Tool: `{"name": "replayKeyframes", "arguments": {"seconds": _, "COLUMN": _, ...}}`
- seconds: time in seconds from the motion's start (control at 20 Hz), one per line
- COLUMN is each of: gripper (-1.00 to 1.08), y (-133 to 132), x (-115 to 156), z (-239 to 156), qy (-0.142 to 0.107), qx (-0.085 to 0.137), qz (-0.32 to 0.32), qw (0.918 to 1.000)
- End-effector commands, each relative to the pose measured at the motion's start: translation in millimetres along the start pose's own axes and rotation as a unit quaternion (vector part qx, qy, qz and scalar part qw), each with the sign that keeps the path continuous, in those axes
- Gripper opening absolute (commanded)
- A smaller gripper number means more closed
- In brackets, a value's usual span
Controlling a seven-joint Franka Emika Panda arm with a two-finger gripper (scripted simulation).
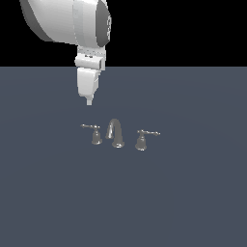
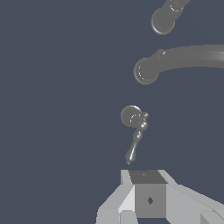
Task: Turn on the faucet by rotating a designated handle.
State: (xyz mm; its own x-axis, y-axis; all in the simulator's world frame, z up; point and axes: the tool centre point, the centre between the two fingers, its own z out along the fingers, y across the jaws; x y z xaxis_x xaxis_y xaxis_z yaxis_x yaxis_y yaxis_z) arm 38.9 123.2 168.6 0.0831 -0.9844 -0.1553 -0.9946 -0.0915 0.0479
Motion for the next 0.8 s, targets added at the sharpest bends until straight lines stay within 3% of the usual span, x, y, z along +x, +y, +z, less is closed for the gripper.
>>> {"name": "replayKeyframes", "arguments": {"seconds": 0.0, "gripper": -1.00, "y": -7.7, "x": 0.6, "z": 20.8, "qy": 0.014, "qx": 0.004, "qz": 0.035, "qw": 0.9993}}
{"name": "replayKeyframes", "arguments": {"seconds": 0.4, "gripper": -1.00, "y": -23.4, "x": 4.0, "z": 68.4, "qy": 0.053, "qx": 0.022, "qz": 0.113, "qw": 0.9919}}
{"name": "replayKeyframes", "arguments": {"seconds": 0.75, "gripper": -1.00, "y": -29.4, "x": 5.9, "z": 87.8, "qy": 0.071, "qx": 0.033, "qz": 0.145, "qw": 0.9864}}
